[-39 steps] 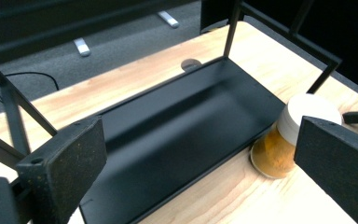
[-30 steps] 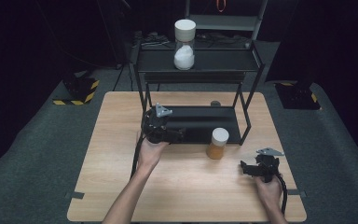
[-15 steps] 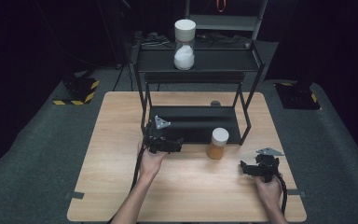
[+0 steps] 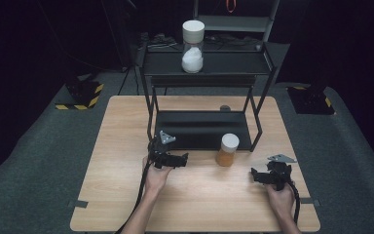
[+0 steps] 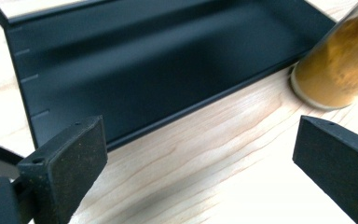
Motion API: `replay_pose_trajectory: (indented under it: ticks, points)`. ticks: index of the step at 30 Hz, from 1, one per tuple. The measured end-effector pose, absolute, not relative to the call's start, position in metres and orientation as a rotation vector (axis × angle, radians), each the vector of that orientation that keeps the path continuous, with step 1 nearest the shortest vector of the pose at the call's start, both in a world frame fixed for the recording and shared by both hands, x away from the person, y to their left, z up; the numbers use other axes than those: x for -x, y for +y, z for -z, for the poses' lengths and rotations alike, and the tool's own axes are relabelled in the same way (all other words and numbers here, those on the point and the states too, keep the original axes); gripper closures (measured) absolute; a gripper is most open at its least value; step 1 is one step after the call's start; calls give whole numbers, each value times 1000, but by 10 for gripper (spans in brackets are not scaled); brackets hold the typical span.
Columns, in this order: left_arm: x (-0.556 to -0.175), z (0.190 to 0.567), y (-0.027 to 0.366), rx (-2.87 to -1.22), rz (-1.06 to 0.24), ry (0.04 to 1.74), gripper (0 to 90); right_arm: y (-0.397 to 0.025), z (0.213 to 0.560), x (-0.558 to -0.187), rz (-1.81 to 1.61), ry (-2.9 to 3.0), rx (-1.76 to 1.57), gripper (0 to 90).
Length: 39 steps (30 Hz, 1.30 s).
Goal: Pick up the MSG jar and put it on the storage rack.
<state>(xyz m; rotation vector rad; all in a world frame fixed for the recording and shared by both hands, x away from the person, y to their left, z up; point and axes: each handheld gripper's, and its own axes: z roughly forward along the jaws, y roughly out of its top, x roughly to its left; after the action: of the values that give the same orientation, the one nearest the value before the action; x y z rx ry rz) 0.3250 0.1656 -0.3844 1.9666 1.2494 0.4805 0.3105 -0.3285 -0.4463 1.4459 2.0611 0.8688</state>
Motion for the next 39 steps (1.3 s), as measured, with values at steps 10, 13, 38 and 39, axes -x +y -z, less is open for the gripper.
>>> replay_pose_trajectory:
  ticks: [10, 13, 38, 39]
  points:
    - [-324, 403, 162, -1982, -496, 1286, 29, -328, 446, -311, -869, 2061, -1446, 24]
    - [-325, 407, 161, -1985, -500, 1291, 29, -328, 446, -310, -868, 2060, -1447, 24]
    - [-326, 442, 143, -2026, -564, 1360, 29, -328, 446, -311, -868, 2060, -1447, 24]
    - [-327, 443, 142, -2034, -570, 1366, 29, -328, 446, -311, -868, 2060, -1447, 24]
